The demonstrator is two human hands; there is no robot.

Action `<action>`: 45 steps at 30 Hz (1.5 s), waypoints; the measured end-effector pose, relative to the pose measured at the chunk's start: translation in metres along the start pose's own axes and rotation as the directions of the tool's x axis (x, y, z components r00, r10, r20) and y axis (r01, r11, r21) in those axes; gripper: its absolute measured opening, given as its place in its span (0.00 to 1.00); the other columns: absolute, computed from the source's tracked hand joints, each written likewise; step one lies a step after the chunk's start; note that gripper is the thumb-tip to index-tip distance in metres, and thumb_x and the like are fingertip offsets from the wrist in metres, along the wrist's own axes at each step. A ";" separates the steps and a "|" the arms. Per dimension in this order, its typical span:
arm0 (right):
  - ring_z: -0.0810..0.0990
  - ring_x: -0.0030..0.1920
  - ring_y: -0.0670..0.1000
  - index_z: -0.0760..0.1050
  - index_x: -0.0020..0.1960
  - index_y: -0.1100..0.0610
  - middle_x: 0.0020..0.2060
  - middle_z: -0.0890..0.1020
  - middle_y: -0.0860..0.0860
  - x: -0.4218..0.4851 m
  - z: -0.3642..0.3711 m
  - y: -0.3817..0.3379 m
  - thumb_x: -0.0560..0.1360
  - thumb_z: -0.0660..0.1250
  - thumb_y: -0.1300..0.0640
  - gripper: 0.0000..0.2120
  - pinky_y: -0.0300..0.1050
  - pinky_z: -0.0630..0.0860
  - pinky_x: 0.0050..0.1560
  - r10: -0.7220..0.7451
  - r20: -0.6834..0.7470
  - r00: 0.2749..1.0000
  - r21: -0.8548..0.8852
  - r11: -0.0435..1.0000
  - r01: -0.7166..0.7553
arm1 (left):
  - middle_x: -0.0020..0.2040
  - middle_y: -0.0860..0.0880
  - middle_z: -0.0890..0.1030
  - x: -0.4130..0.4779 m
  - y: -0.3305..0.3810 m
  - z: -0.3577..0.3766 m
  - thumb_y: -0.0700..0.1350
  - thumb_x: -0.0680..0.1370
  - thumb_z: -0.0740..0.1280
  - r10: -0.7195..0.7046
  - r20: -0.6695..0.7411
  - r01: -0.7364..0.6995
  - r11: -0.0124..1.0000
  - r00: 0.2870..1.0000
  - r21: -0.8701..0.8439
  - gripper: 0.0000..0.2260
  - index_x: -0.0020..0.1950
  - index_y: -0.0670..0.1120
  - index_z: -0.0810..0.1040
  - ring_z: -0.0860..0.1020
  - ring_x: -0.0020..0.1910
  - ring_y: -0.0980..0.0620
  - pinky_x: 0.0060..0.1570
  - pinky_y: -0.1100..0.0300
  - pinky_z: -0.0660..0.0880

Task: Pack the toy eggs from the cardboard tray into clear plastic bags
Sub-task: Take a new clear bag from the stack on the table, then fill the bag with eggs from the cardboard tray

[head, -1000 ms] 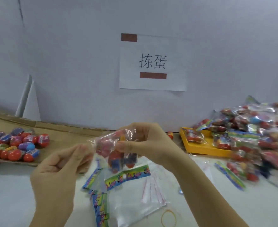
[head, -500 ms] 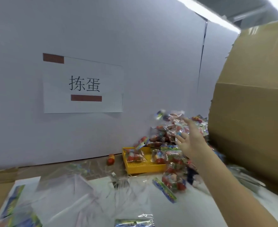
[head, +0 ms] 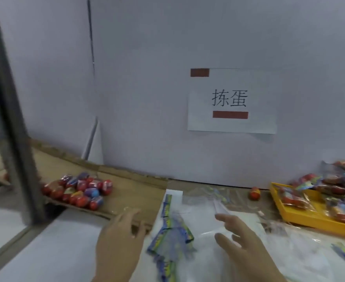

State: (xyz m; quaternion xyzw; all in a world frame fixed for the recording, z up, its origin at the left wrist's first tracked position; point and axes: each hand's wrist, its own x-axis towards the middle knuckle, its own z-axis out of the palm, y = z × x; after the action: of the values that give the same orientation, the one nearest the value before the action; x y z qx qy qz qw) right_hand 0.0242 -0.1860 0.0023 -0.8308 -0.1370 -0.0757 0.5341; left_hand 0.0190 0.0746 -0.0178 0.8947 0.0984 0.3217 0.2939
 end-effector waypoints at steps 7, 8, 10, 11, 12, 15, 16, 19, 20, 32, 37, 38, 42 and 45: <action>0.86 0.37 0.50 0.83 0.41 0.52 0.42 0.86 0.51 -0.003 0.032 0.024 0.44 0.86 0.59 0.27 0.28 0.74 0.45 -0.264 0.145 0.954 -0.662 0.691 0.292 | 0.56 0.61 0.77 0.001 0.007 -0.011 0.48 0.78 0.67 -0.046 0.048 0.048 0.998 0.998 -0.046 0.11 0.61 0.56 0.78 0.76 0.57 0.56 0.52 0.63 0.69; 0.86 0.36 0.50 0.84 0.40 0.53 0.42 0.86 0.52 -0.002 0.032 0.022 0.42 0.86 0.60 0.28 0.35 0.77 0.34 -0.232 0.143 0.962 -0.675 0.688 0.267 | 0.54 0.60 0.77 0.008 0.005 -0.015 0.48 0.78 0.67 -0.062 0.009 0.062 0.997 0.998 -0.052 0.11 0.60 0.57 0.78 0.76 0.53 0.55 0.48 0.63 0.68; 0.86 0.38 0.49 0.84 0.41 0.53 0.42 0.86 0.51 0.000 0.033 0.024 0.44 0.86 0.59 0.27 0.42 0.78 0.26 -0.253 0.156 0.955 -0.708 0.645 0.287 | 0.55 0.57 0.79 0.026 -0.003 -0.023 0.46 0.78 0.66 -0.096 -0.001 0.096 0.995 0.995 -0.015 0.12 0.61 0.55 0.78 0.76 0.51 0.55 0.47 0.62 0.69; 0.86 0.41 0.48 0.84 0.44 0.52 0.45 0.86 0.50 -0.002 0.033 0.023 0.49 0.85 0.57 0.25 0.41 0.80 0.30 -0.226 0.191 0.955 -0.712 0.638 0.293 | 0.56 0.54 0.80 0.035 -0.009 -0.029 0.45 0.78 0.66 -0.116 0.022 0.116 0.993 0.993 0.019 0.13 0.62 0.53 0.78 0.77 0.52 0.53 0.47 0.61 0.70; 0.85 0.46 0.47 0.83 0.49 0.49 0.49 0.85 0.47 -0.004 0.032 0.020 0.56 0.83 0.55 0.22 0.40 0.80 0.40 -0.173 0.207 0.963 -0.688 0.674 0.269 | 0.56 0.52 0.80 0.044 -0.016 -0.035 0.43 0.78 0.66 -0.121 0.016 0.120 0.992 0.993 0.044 0.13 0.63 0.52 0.78 0.77 0.52 0.52 0.48 0.59 0.72; 0.79 0.57 0.48 0.75 0.61 0.42 0.55 0.80 0.41 -0.011 0.033 0.016 0.71 0.73 0.50 0.19 0.45 0.70 0.58 -0.213 0.127 0.969 -0.657 0.714 0.243 | 0.53 0.48 0.81 0.062 -0.035 -0.050 0.43 0.78 0.66 -0.173 -0.045 0.177 0.979 0.984 0.104 0.12 0.62 0.49 0.78 0.75 0.47 0.51 0.47 0.56 0.72; 0.81 0.53 0.49 0.76 0.60 0.42 0.51 0.81 0.41 -0.011 0.032 0.015 0.69 0.75 0.52 0.20 0.48 0.68 0.58 -0.198 0.136 0.971 -0.675 0.698 0.237 | 0.53 0.48 0.80 0.065 -0.041 -0.051 0.44 0.78 0.67 -0.189 -0.066 0.196 0.973 0.980 0.118 0.12 0.62 0.49 0.78 0.74 0.47 0.51 0.47 0.57 0.70; 0.83 0.38 0.50 0.84 0.44 0.46 0.37 0.82 0.43 -0.011 0.031 0.014 0.58 0.83 0.59 0.18 0.51 0.63 0.53 -0.339 0.066 0.939 -0.722 0.634 0.279 | 0.50 0.49 0.77 0.060 -0.046 -0.047 0.44 0.78 0.68 -0.211 -0.090 0.218 0.973 0.973 0.074 0.13 0.62 0.48 0.77 0.74 0.48 0.50 0.46 0.56 0.69; 0.83 0.38 0.50 0.84 0.41 0.47 0.36 0.82 0.43 -0.011 0.031 0.015 0.58 0.83 0.60 0.16 0.52 0.62 0.54 -0.357 0.041 0.933 -0.724 0.633 0.274 | 0.50 0.49 0.77 0.057 -0.044 -0.043 0.43 0.78 0.68 -0.199 -0.102 0.204 0.978 0.975 0.041 0.13 0.62 0.48 0.78 0.75 0.48 0.50 0.46 0.57 0.69; 0.63 0.68 0.48 0.79 0.58 0.40 0.68 0.69 0.48 -0.005 0.013 -0.001 0.78 0.62 0.48 0.12 0.46 0.61 0.66 -0.512 0.120 0.851 -0.403 0.758 0.513 | 0.46 0.49 0.86 0.019 0.020 -0.024 0.59 0.73 0.69 -0.087 0.400 0.398 0.417 0.912 -0.817 0.13 0.42 0.52 0.87 0.83 0.46 0.49 0.44 0.57 0.79; 0.56 0.74 0.45 0.80 0.56 0.38 0.72 0.65 0.45 0.003 0.005 -0.023 0.79 0.59 0.48 0.13 0.37 0.55 0.69 -0.514 0.371 0.773 -0.436 0.639 0.634 | 0.52 0.60 0.83 0.015 0.032 -0.028 0.72 0.43 0.77 0.082 0.630 0.434 0.656 0.773 -0.618 0.42 0.54 0.60 0.81 0.80 0.50 0.62 0.47 0.62 0.76; 0.54 0.74 0.42 0.80 0.56 0.38 0.72 0.64 0.44 0.005 0.004 -0.028 0.79 0.58 0.48 0.13 0.33 0.54 0.69 -0.505 0.399 0.765 -0.423 0.639 0.642 | 0.55 0.64 0.81 0.008 0.030 -0.027 0.72 0.46 0.77 0.140 0.647 0.335 0.762 0.749 -0.553 0.41 0.58 0.65 0.79 0.77 0.54 0.67 0.49 0.65 0.74; 0.50 0.73 0.34 0.75 0.57 0.29 0.72 0.56 0.30 0.012 0.009 -0.046 0.78 0.62 0.50 0.15 0.23 0.55 0.64 -0.355 0.419 0.836 -0.271 0.830 0.488 | 0.40 0.60 0.83 -0.005 0.036 -0.028 0.62 0.62 0.79 0.217 0.561 0.149 0.832 0.799 -0.535 0.13 0.40 0.58 0.83 0.78 0.40 0.65 0.41 0.72 0.70; 0.62 0.71 0.35 0.56 0.67 0.23 0.72 0.54 0.29 0.014 0.021 -0.059 0.73 0.70 0.43 0.32 0.27 0.69 0.58 -0.208 0.209 0.956 0.030 0.978 0.207 | 0.28 0.51 0.79 -0.002 0.040 -0.027 0.50 0.63 0.77 0.154 0.494 0.266 0.688 0.856 -0.675 0.07 0.30 0.50 0.81 0.77 0.29 0.57 0.33 0.70 0.73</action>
State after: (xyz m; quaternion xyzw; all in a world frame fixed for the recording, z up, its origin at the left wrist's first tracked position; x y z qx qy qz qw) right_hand 0.0189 -0.1419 0.0484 -0.8130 -0.2795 -0.0424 0.5090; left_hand 0.0004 0.0543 0.0212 0.7536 -0.0899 0.0735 0.6470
